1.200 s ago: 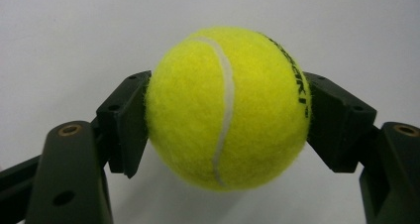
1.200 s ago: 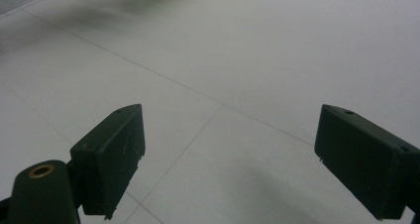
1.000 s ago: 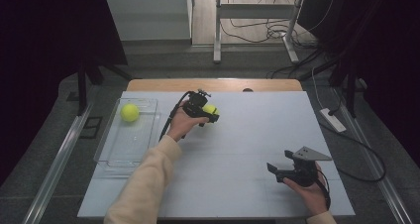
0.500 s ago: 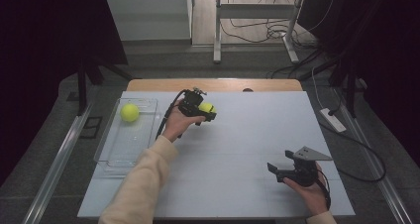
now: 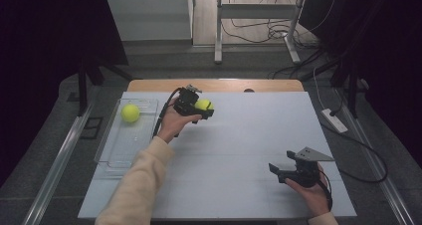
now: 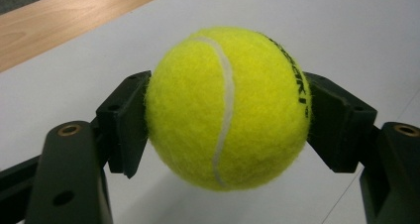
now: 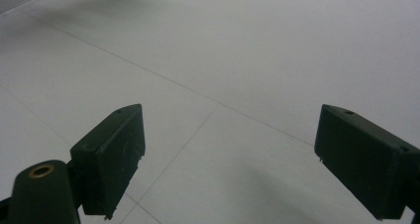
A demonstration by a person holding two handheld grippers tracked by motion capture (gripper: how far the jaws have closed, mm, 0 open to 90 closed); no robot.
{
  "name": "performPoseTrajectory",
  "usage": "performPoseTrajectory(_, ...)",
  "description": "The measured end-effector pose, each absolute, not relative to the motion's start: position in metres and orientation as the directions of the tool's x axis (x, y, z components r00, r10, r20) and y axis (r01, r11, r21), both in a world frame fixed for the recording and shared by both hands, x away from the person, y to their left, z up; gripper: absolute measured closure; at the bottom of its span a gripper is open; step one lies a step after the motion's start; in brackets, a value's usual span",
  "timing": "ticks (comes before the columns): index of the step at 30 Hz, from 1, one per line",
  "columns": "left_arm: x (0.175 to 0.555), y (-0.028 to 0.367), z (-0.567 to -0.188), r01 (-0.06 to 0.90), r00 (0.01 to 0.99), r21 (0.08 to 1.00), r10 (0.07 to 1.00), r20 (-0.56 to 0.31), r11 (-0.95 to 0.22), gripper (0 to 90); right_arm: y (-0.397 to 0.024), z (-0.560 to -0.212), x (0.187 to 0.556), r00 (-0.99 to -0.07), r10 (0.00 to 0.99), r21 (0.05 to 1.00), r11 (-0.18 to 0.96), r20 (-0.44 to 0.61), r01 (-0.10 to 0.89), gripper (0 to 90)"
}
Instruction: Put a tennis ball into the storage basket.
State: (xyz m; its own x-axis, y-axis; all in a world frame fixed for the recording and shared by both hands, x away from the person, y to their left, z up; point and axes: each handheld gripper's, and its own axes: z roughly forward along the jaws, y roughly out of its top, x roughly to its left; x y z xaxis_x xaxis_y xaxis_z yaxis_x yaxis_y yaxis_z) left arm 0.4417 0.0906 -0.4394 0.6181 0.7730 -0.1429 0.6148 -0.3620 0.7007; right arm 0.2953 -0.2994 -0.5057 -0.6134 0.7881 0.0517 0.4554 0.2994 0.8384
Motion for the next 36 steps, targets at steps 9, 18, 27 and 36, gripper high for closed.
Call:
performPoseTrajectory(9,0.437,0.096,-0.435,0.603,0.615,0.722,0.774,-0.149,-0.34,27.0,-0.3,-0.505,0.296,-0.606,0.793,0.841,0.292,0.053,0.456,12.2)
performPoseTrajectory(18,0.432,0.099,-0.429,0.581,0.621,0.744,0.77,-0.144,-0.33,27.1,-0.3,-0.505,0.295,-0.609,0.792,0.841,0.295,0.051,0.454,12.2)
performPoseTrajectory(27,0.425,0.103,-0.421,0.552,0.629,0.772,0.765,-0.137,-0.316,27.1,-0.3,-0.504,0.295,-0.608,0.793,0.844,0.292,0.049,0.45,12.2)
performPoseTrajectory(36,0.419,0.109,-0.415,0.534,0.624,0.791,0.77,-0.132,-0.297,27.1,-0.301,-0.504,0.295,-0.606,0.793,0.845,0.287,0.054,0.45,12.2)
